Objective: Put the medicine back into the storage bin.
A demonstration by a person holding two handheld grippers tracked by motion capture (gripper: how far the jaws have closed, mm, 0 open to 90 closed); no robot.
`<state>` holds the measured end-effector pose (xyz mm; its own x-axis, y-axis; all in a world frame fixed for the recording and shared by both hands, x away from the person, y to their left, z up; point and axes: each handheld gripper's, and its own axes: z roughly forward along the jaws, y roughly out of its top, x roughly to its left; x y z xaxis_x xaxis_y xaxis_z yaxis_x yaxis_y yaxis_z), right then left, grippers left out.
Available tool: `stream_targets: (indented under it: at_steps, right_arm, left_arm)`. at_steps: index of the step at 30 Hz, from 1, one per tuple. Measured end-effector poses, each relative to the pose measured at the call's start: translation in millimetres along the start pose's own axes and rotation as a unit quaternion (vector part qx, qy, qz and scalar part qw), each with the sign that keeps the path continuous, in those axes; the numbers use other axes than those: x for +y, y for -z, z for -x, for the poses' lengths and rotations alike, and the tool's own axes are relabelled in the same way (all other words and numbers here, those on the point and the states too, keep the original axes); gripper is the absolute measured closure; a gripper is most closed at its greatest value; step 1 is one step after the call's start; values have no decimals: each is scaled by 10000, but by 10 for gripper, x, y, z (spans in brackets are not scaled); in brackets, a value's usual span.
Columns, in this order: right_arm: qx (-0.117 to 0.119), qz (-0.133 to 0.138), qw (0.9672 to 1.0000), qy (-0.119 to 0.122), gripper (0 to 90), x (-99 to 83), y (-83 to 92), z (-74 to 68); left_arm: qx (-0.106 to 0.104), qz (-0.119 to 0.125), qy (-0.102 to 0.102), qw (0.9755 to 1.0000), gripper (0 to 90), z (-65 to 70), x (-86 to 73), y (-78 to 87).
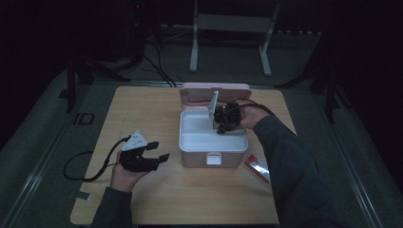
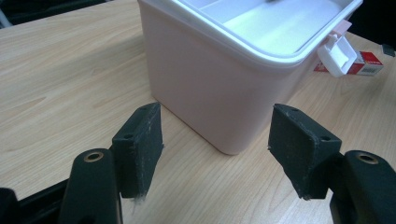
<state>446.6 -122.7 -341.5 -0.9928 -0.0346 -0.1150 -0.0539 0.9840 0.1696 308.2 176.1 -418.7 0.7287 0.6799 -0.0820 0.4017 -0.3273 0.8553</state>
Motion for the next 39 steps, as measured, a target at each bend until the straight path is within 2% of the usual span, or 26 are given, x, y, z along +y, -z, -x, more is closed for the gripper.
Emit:
stream_targets:
  at_steps: [10,16,21,25,33,39]
  right_arm:
    - [-23,340,9994,52,900,-47,166,-6]
    - [-88,420,9991,26,900,-113,275,-55]
    - [-45,475,9989,15,900,-219,353,-123]
    - [-30,462,9989,-50,899,-377,381,-156]
    - [-156,497,9982,-286,899,-735,457,-270]
    - [-205,535,9963,-646,899,-1252,559,-402]
  left_arm:
    - [-5,-6,7,10000,351,0,-4,-4]
    - [-1,-2,6,10000,351,-6,-9,3]
    - [1,8,15,10000,351,-9,-11,7]
    - [-2,-11,10,10000,351,-8,-12,-2]
    - [-12,-20,11,10000,351,-10,-13,2]
    - [-2,6,24,10000,351,-18,-18,15]
